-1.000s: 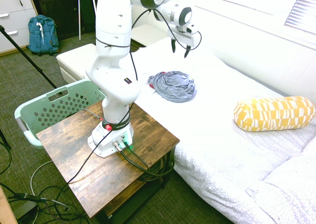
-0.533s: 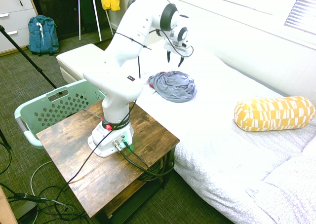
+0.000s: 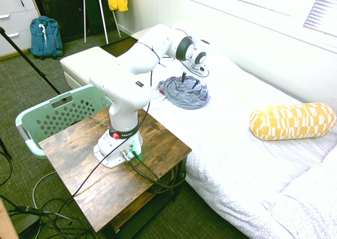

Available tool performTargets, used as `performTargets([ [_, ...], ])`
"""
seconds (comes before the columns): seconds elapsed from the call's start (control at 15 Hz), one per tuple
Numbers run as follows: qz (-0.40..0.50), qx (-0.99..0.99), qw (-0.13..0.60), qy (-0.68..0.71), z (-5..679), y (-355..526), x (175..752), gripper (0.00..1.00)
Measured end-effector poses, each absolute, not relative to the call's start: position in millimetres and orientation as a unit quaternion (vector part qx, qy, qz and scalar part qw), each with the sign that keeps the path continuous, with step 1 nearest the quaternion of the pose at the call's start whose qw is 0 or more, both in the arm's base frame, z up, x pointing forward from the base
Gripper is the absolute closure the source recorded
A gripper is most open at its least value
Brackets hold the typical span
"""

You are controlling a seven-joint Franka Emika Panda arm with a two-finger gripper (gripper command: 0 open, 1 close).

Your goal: Put my clothes in the laundry bag

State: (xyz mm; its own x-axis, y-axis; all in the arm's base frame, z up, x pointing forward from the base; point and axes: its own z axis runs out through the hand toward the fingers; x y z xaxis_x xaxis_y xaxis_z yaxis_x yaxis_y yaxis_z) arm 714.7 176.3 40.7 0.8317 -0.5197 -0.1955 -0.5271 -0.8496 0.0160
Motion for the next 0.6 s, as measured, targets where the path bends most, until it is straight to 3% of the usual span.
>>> performTargets([
  [0.6,0.126,-0.963,-0.032,0.237,-41,179,703,0.0],
])
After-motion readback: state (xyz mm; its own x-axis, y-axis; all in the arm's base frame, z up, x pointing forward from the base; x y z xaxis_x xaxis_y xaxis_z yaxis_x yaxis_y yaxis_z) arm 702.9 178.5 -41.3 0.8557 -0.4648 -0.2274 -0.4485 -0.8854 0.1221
